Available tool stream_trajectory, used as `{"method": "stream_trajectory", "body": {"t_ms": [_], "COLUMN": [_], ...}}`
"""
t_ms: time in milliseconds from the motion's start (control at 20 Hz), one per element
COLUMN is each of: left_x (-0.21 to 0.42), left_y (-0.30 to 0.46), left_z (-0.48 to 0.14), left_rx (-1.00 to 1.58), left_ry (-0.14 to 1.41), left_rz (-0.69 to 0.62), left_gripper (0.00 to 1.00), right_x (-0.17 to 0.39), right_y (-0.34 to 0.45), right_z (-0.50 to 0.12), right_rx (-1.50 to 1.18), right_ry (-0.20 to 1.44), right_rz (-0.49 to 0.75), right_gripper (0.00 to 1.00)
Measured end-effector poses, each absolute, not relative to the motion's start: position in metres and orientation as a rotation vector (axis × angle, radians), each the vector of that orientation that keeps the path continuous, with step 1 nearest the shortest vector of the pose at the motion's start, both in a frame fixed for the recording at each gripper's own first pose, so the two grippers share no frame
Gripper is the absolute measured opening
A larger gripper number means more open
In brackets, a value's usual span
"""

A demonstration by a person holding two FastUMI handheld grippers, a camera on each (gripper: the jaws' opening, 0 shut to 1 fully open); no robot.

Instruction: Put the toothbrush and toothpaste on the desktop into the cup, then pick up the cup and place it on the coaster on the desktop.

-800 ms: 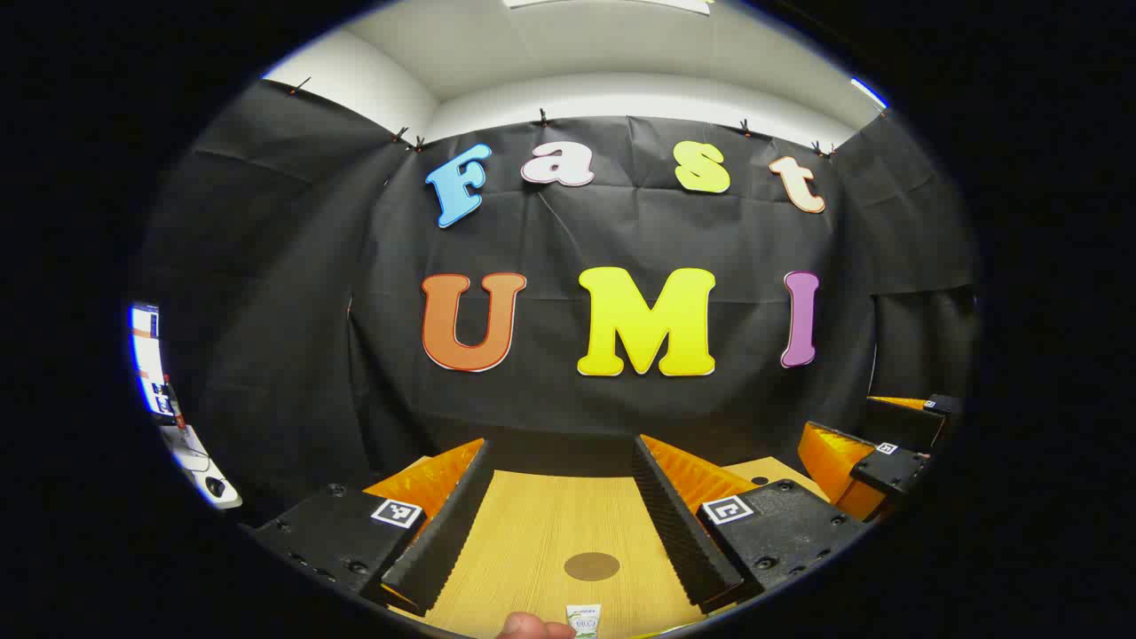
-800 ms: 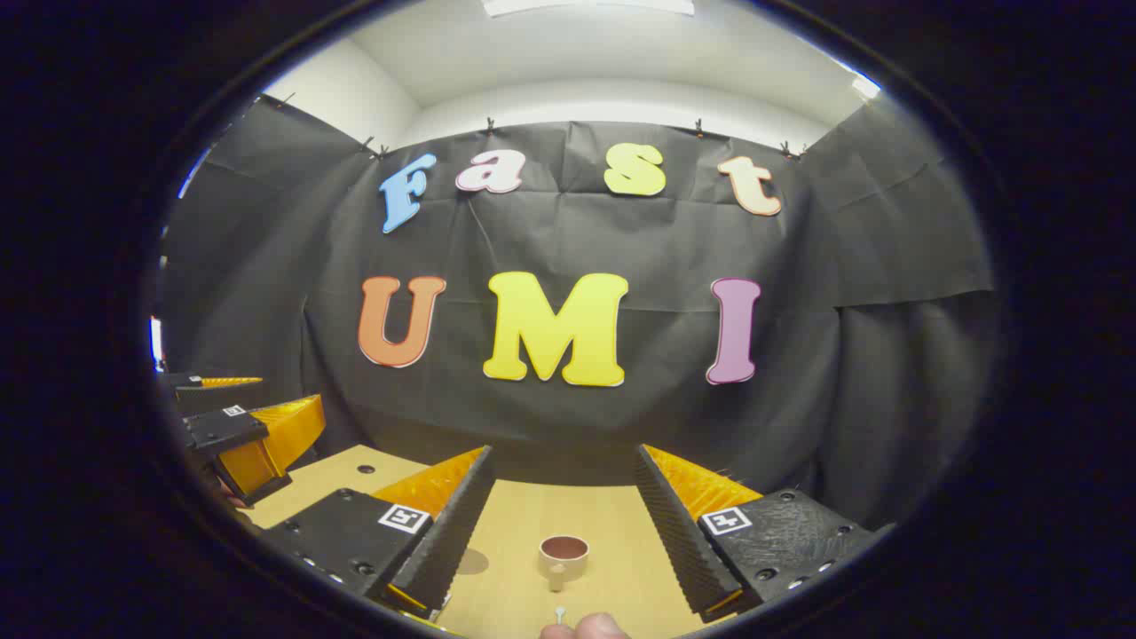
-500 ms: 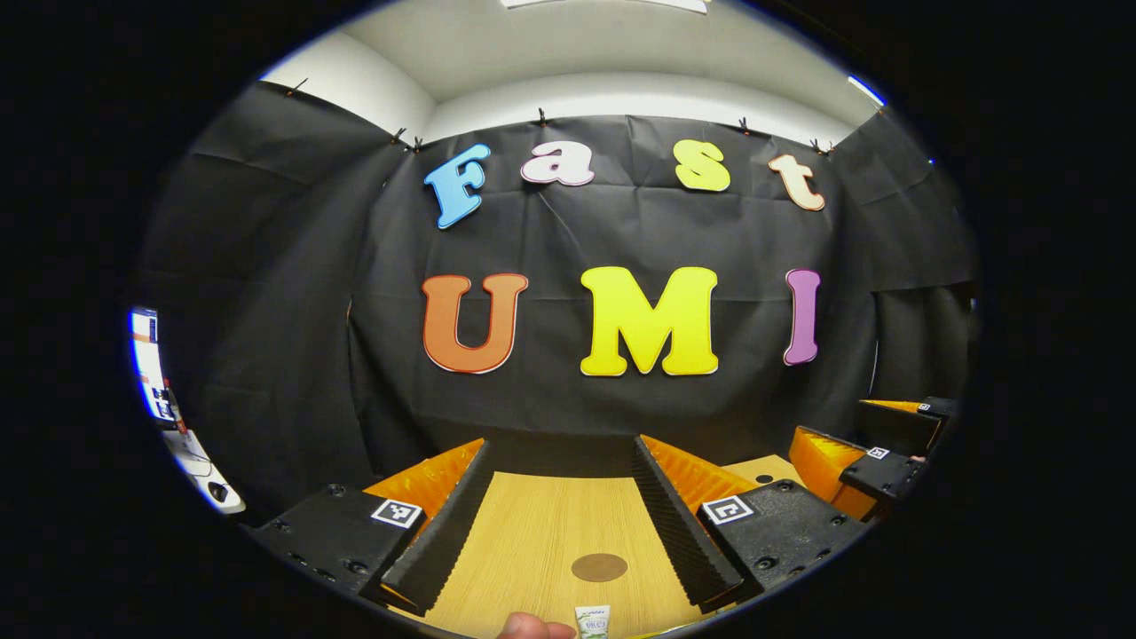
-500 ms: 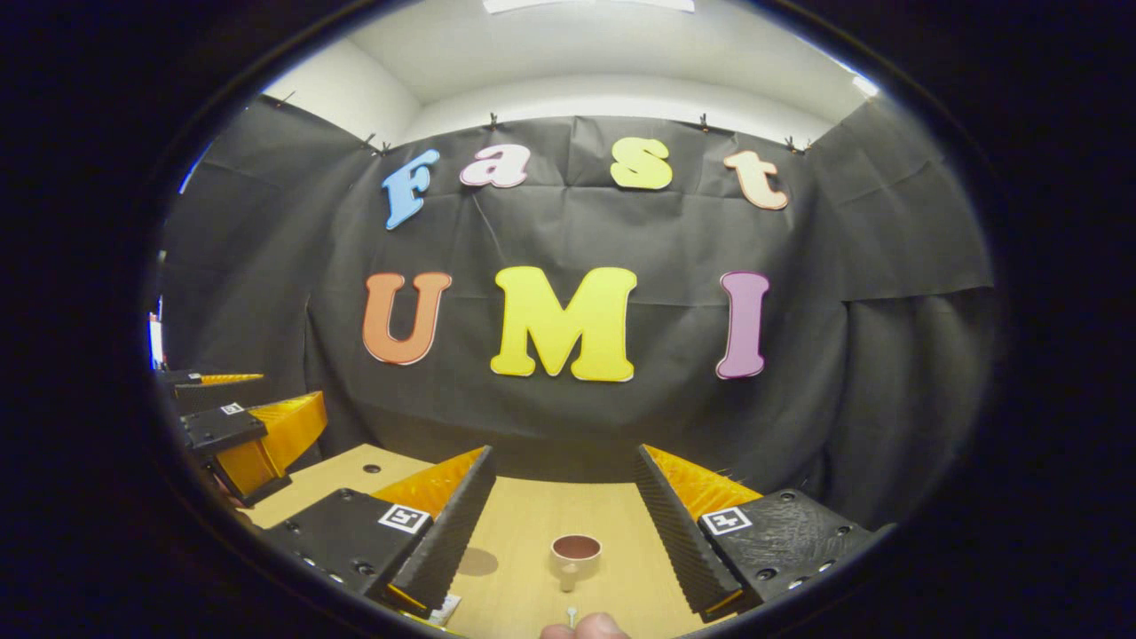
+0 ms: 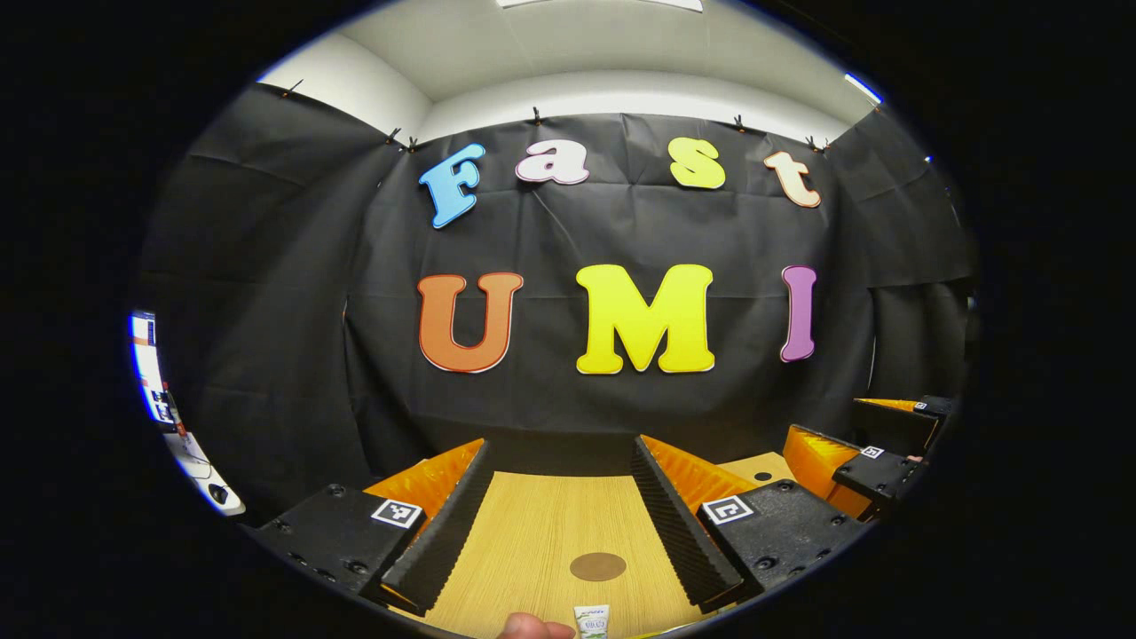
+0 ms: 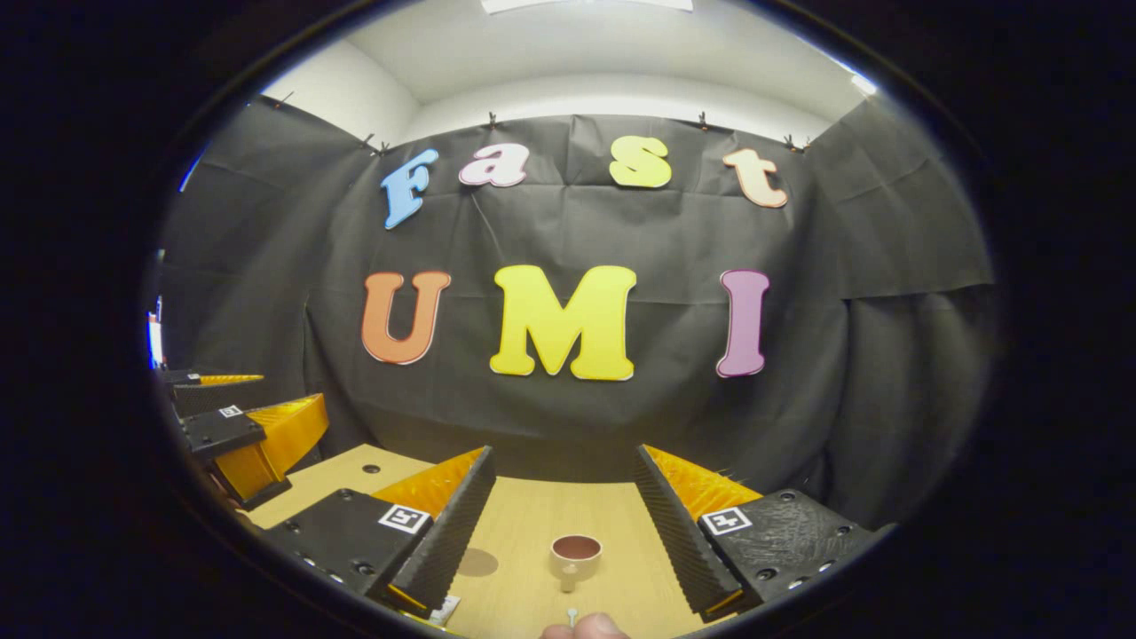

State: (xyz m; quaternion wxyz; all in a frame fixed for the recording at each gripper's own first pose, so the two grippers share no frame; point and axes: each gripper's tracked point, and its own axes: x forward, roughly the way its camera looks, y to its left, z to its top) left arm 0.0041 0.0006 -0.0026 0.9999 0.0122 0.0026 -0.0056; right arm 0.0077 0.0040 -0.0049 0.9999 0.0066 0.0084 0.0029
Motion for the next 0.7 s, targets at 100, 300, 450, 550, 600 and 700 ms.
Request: {"method": "stream_trajectory", "body": {"t_ms": [100, 300, 450, 550, 600, 700], "left_x": [0.005, 0.005, 0.006, 0.008, 0.009, 0.012], "left_y": [0.002, 0.005, 0.004, 0.0, -0.003, -0.005], "left_z": [-0.002, -0.01, -0.017, -0.023, -0.026, -0.034], "left_rx": [0.021, 0.016, 0.019, 0.017, 0.014, 0.018], "left_ry": [0.004, 0.016, 0.03, 0.042, 0.049, 0.067], "left_rz": [-0.007, 0.006, 0.004, -0.004, -0.009, -0.017], "left_gripper": [0.98, 0.98, 0.98, 0.98, 0.98, 0.98], "right_x": [0.009, 0.013, 0.014, 0.016, 0.018, 0.019], "right_y": [0.003, 0.004, 0.002, 0.001, 0.0, -0.001], "right_z": [-0.005, -0.01, -0.019, -0.025, -0.03, -0.038], "right_rx": [0.011, 0.01, 0.002, 0.0, -0.002, -0.003], "right_ry": [0.019, 0.028, 0.043, 0.057, 0.067, 0.087], "right_rz": [0.006, 0.015, 0.013, 0.011, 0.01, 0.011], "right_gripper": [0.98, 0.95, 0.95, 0.95, 0.95, 0.95]}}
